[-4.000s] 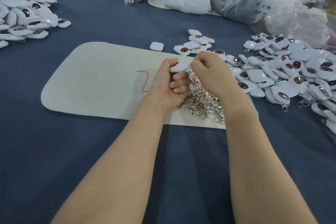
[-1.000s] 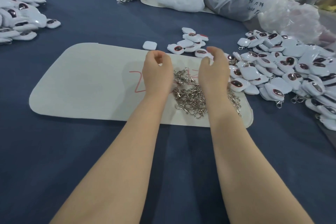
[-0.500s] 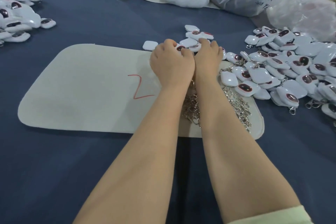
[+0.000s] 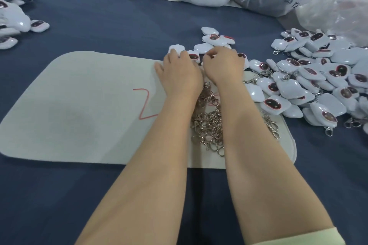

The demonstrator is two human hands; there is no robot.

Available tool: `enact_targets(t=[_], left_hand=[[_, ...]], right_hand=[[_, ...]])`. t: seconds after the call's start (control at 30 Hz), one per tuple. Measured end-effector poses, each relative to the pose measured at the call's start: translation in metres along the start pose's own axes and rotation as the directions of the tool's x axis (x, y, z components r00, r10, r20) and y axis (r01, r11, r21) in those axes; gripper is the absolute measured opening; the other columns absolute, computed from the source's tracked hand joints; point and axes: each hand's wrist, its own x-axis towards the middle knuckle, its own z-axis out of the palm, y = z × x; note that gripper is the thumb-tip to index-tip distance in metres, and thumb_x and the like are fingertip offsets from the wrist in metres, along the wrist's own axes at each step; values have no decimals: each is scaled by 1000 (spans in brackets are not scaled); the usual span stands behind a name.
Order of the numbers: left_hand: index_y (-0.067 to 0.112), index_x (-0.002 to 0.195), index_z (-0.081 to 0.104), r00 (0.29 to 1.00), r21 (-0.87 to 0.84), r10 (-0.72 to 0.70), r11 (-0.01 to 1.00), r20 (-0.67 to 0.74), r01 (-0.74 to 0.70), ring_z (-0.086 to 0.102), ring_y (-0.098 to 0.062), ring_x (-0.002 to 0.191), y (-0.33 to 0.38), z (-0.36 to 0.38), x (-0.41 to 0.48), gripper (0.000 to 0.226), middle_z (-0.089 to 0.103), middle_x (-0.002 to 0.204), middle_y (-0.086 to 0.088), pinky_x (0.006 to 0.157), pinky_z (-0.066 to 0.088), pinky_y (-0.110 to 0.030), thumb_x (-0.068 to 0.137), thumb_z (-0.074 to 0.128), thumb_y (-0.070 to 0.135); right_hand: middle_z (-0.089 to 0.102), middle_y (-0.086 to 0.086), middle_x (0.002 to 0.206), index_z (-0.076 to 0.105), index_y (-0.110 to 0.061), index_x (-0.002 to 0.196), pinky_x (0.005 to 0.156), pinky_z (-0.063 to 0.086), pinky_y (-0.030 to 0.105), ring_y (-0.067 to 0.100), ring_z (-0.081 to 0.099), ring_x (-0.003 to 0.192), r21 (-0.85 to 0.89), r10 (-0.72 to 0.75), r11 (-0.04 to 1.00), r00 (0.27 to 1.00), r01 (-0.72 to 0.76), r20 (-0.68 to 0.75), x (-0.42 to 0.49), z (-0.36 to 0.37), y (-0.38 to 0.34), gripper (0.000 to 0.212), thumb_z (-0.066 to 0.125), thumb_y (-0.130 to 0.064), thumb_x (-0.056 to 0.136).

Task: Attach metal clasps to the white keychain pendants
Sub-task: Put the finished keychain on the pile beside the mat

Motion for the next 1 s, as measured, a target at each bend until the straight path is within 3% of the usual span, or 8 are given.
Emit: enact_targets(t=[0.13, 0.23, 0.37, 0.47, 0.57, 0.67, 0.8, 1.0], left_hand=[[15, 110, 54, 991, -209, -35, 978, -127, 8, 55, -28, 100, 1, -8, -5, 23, 65, 106, -4, 84, 31, -34, 96, 36, 20], [18, 109, 54, 981, -288, -98, 957, -170, 46, 54, -24, 99, 1, -12, -7, 22, 63, 105, 0, 84, 28, -33, 95, 37, 21], [20, 132, 48, 999, -128, 8, 992, -35, -13, 38, -25, 130, 1, -6, -3, 37, 36, 147, -5, 106, 26, -38, 96, 39, 23], [21, 118, 56, 997, -62, 67, 996, 44, -64, 44, -24, 125, 2, -1, -3, 31, 49, 135, -1, 107, 25, -43, 95, 35, 22], [16, 113, 57, 998, -153, 3, 988, -55, -11, 53, -29, 110, 2, -5, -3, 28, 61, 116, -5, 96, 33, -37, 95, 35, 18], [15, 114, 56, 996, -283, -46, 959, -77, 22, 54, -28, 105, 0, -8, -5, 28, 56, 120, -6, 92, 39, -36, 94, 36, 14], [13, 119, 54, 989, -446, -129, 891, -69, 85, 54, -23, 105, -3, -10, -2, 31, 45, 130, -5, 84, 37, -25, 92, 38, 7], [11, 128, 45, 974, -566, -224, 806, -26, 170, 49, -20, 115, -3, -13, -1, 37, 50, 132, -3, 72, 27, -17, 93, 35, 7]], right_hand=[[56, 0, 73, 62, -15, 85, 60, 35, 22, 22, 50, 75, -11, 31, 999, 980, -30, 197, 0, -26, -3, 17, 47, -22, 86], [55, 5, 81, 52, -23, 77, 50, 26, 25, 22, 47, 80, 78, 75, 992, 971, -95, 225, 3, -40, 2, 10, 47, -25, 86], [61, 5, 116, 59, -19, 113, 71, 33, 20, 23, 53, 103, 244, 36, 969, 999, -27, -33, -1, -26, 1, 29, 40, -13, 92], [55, 4, 133, 50, -19, 133, 85, 32, 19, 22, 48, 122, 236, -61, 971, 997, 46, 56, -7, -11, -4, 40, 36, -12, 96], [63, 8, 120, 60, -17, 121, 82, 40, 27, 25, 54, 112, 153, -116, 984, 979, 91, 170, -7, -11, -4, 36, 38, -13, 93], [66, 9, 107, 65, -11, 105, 71, 38, 26, 25, 55, 99, 188, -64, 981, 997, 54, 48, -3, -21, -3, 30, 40, -14, 90], [60, 7, 121, 60, -16, 119, 79, 36, 23, 24, 53, 112, 228, -9, 974, 1000, 12, -14, -2, -23, 2, 34, 41, -12, 92], [51, -1, 137, 48, -31, 135, 108, 32, 38, 23, 45, 127, 130, -186, 979, 948, 156, 258, -10, -4, -21, 42, 46, -25, 93]])
